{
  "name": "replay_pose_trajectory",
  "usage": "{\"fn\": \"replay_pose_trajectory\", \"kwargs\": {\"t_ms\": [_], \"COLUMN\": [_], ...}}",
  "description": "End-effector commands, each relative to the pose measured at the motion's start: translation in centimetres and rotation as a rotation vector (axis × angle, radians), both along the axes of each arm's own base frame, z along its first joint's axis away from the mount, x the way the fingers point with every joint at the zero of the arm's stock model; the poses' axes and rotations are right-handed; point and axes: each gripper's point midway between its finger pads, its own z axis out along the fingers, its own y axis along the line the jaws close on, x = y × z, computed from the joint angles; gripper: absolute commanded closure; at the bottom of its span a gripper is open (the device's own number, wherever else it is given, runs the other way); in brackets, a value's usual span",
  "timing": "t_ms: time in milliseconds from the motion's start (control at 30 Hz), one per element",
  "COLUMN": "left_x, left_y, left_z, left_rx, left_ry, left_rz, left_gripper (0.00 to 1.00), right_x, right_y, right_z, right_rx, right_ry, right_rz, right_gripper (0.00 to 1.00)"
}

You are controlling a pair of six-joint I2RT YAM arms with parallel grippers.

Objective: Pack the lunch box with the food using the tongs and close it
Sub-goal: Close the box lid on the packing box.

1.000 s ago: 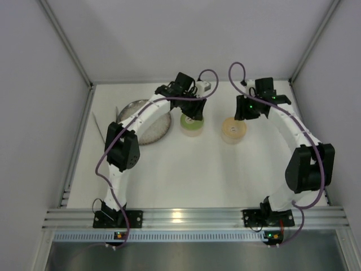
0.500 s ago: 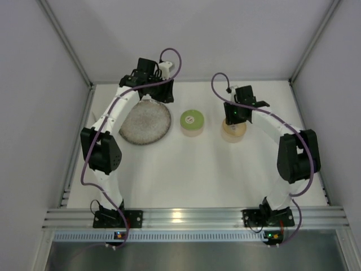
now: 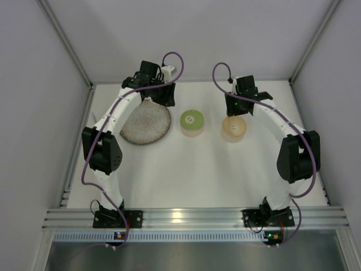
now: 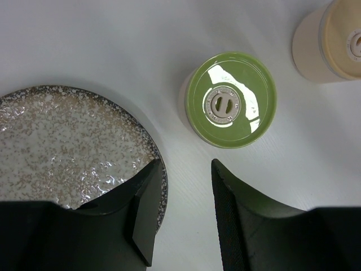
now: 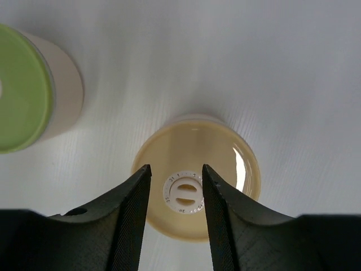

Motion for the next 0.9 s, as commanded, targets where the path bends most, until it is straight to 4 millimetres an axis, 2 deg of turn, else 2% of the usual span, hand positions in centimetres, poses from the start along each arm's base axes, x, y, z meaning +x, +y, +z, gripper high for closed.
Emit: {"fn": "replay_pose_trajectory", "kwargs": {"t_ms": [0,67,167,200,300,400,467,567,600,667,700,733,800,833,867], "left_x": [-0.3,-0.3,-0.4,-0.4,-0.5,-0.7,-0.8,-0.8,-0.9,-1.0,-1.1,-1.2,-1.8,-1.7,-2.4], "left_y": [0.0,0.0,0.0,0.0,-0.2,-0.3,-0.4,-0.3,-0.3,-0.5,-0.7,-1.0,-2.6,-3.2,-4.9], "left_z": [2.4,2.5,2.4,2.4,2.5,2.4,2.6,2.7,2.7,2.8,2.8,2.9,3.7,3.5,3.5], "left_rx": [-0.020,-0.022,-0.022,-0.024,-0.033,-0.040,-0.040,-0.034,-0.034,-0.030,-0.025,-0.024,-0.016,0.003,0.016], "left_ry": [-0.051,-0.053,-0.050,-0.049,-0.047,-0.038,-0.040,-0.047,-0.048,-0.047,-0.051,-0.053,-0.075,-0.080,-0.097], "left_rz": [-0.007,-0.006,-0.009,-0.011,-0.016,-0.021,-0.024,-0.029,-0.031,-0.038,-0.043,-0.050,-0.096,-0.106,-0.153], "left_gripper": [0.54,0.54,0.54,0.54,0.54,0.54,0.54,0.54,0.54,0.54,0.54,0.54,0.54,0.54,0.54], "right_x": [0.3,-0.1,-1.0,-1.7,-2.8,-4.4,-4.6,-3.8,-2.6,-1.7,-0.7,-0.3,0.7,1.2,1.2], "right_y": [0.3,-0.3,-1.2,-2.0,-2.8,-2.8,-2.3,-2.0,-1.9,-1.9,-2.0,-2.2,-2.8,-4.4,-4.6], "right_z": [6.4,6.2,3.2,1.2,-2.6,-6.6,-7.0,-5.0,-2.9,-0.6,1.9,3.1,6.1,6.8,7.3], "right_rx": [0.027,0.017,0.006,0.004,-0.008,-0.026,0.003,0.018,0.029,0.031,0.043,0.056,0.110,0.163,0.229], "right_ry": [-0.118,-0.111,-0.051,0.001,0.080,0.194,0.208,0.162,0.111,0.069,0.023,0.003,-0.059,-0.066,-0.065], "right_rz": [-0.008,-0.040,-0.086,-0.108,-0.140,-0.126,-0.114,-0.115,-0.116,-0.112,-0.120,-0.135,-0.158,-0.226,-0.229], "right_gripper": [0.58,0.58,0.58,0.59,0.61,0.62,0.63,0.62,0.62,0.61,0.60,0.60,0.57,0.57,0.57]}}
